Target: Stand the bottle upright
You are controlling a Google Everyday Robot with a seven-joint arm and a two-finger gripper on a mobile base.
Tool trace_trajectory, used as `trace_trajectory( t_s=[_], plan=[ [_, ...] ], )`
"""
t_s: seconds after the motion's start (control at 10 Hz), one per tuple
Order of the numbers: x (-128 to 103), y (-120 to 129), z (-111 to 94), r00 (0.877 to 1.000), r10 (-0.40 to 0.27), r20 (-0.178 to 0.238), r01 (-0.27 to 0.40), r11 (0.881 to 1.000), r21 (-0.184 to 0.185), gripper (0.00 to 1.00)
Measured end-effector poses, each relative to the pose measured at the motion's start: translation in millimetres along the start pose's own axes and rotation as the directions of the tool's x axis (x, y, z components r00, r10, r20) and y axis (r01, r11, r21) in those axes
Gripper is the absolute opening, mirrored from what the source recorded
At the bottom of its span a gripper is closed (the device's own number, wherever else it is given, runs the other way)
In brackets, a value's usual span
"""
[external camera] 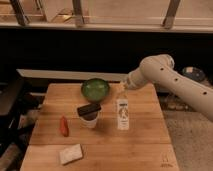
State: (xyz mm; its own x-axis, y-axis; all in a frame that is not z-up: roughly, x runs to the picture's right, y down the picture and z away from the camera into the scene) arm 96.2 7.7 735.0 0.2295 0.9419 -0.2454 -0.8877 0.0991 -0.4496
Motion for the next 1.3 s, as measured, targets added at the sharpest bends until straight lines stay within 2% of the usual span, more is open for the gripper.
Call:
trace_trajectory(
  t_s=[0.1, 0.2, 0.4, 0.6, 0.9, 1.1, 1.3],
  plan=[
    [-1, 0, 1, 1.000, -0.007, 0.002, 0.007, 1.000, 0.004, 0.00],
    [-8, -5, 1, 0.999, -0.027, 0.020, 0.026, 0.999, 0.029, 0.00],
    [-27, -22, 0, 0.995, -0.063, 0.082, 0.057, 0.995, 0.083, 0.00],
    [-44, -34, -1, 0.986, -0.067, 0.156, 0.051, 0.994, 0.101, 0.00],
    [-53, -48, 5, 0.975, -0.033, 0.220, 0.015, 0.996, 0.084, 0.00],
    [-58, -50, 8, 0.968, -0.035, 0.250, 0.020, 0.998, 0.062, 0.00],
    [-64, -44, 11, 0.954, -0.046, 0.295, 0.046, 0.999, 0.008, 0.00]
  ],
)
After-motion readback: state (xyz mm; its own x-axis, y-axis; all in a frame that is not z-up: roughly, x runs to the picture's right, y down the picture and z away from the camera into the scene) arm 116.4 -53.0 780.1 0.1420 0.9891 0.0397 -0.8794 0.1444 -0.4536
